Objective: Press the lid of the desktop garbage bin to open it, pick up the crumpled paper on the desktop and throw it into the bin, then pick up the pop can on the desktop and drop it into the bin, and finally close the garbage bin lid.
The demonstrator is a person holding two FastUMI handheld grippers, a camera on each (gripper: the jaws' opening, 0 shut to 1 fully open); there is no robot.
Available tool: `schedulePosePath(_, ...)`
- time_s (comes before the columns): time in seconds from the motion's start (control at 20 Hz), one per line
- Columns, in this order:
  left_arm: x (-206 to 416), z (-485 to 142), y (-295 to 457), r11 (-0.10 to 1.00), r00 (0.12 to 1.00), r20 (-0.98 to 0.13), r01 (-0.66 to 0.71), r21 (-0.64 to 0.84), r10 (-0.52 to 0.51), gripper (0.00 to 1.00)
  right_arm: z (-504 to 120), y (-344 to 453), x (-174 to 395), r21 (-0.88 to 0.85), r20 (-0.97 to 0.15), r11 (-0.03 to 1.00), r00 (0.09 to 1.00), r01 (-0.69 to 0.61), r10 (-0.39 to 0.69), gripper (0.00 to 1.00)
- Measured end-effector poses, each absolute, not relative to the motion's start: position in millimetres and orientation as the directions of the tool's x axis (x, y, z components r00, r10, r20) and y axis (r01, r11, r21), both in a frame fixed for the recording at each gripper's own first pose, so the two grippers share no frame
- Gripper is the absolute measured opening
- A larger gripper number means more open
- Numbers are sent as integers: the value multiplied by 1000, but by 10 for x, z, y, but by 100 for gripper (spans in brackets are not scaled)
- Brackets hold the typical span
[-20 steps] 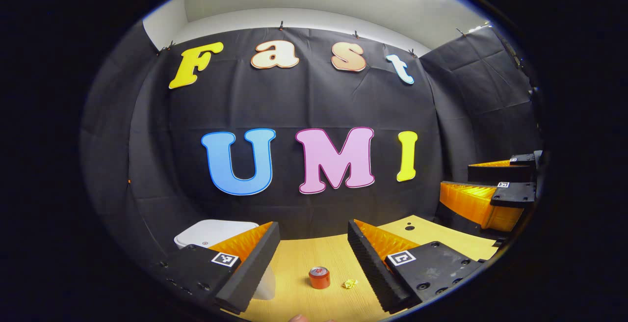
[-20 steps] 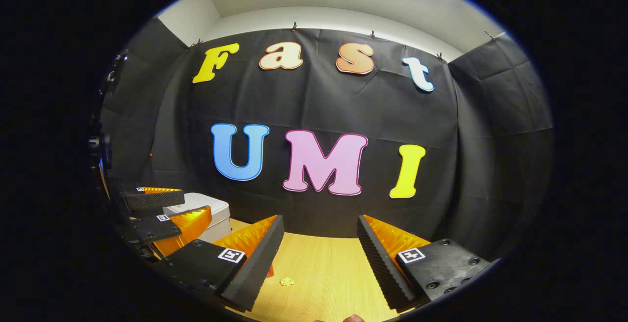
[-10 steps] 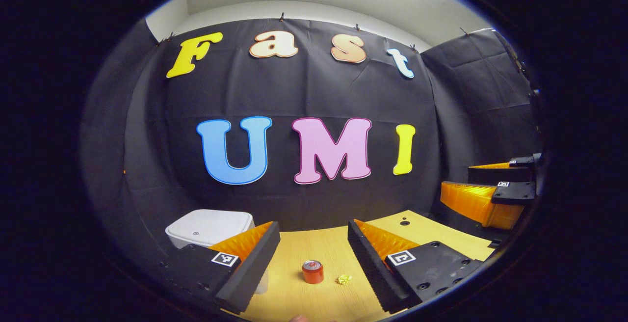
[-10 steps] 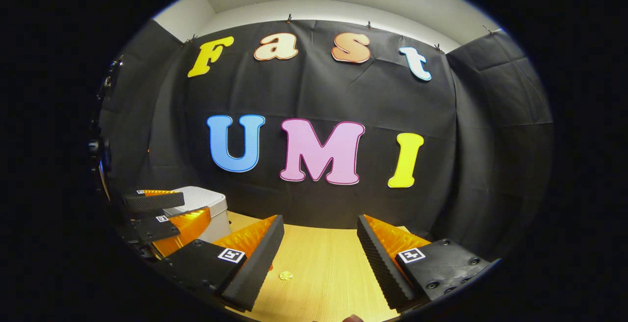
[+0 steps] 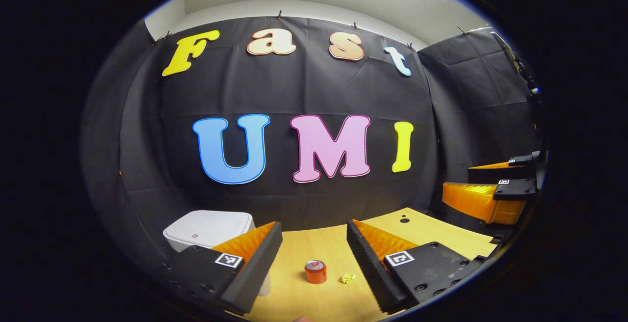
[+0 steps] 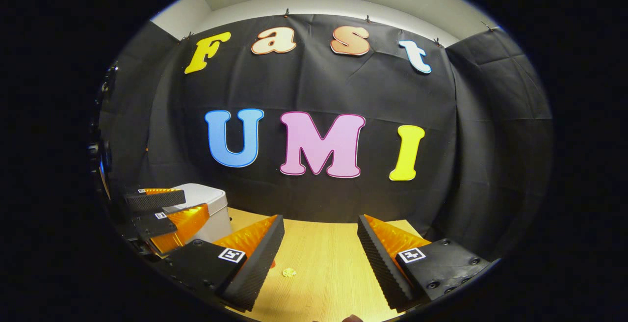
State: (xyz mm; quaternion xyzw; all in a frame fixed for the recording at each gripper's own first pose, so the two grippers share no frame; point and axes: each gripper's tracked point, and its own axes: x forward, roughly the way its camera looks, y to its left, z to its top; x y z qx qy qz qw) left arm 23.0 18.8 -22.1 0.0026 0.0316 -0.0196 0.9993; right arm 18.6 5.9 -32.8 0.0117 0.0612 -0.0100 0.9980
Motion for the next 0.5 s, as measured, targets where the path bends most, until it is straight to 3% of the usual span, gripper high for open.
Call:
schedulePosePath(0.2,288,-230,363,999,996,-81,39,15,-38,52,-286,143,193,15,-114,1000,993,8,-6,96)
schedulePosePath(0.3,296,-219,499,999,996,-82,19,29,-16,20,-265,201,203,11,-111,1000,994,-3,4,96)
schedulePosePath(0.4,291,-178,520,997,995,-79,63,49,-59,8,-268,255,188,4,-115,1000,993,-14,14,96)
schedulePosePath(0.5,346,-108,695,994,995,-68,72,77,-67,7,-246,270,166,-6,-110,1000,994,-19,18,96)
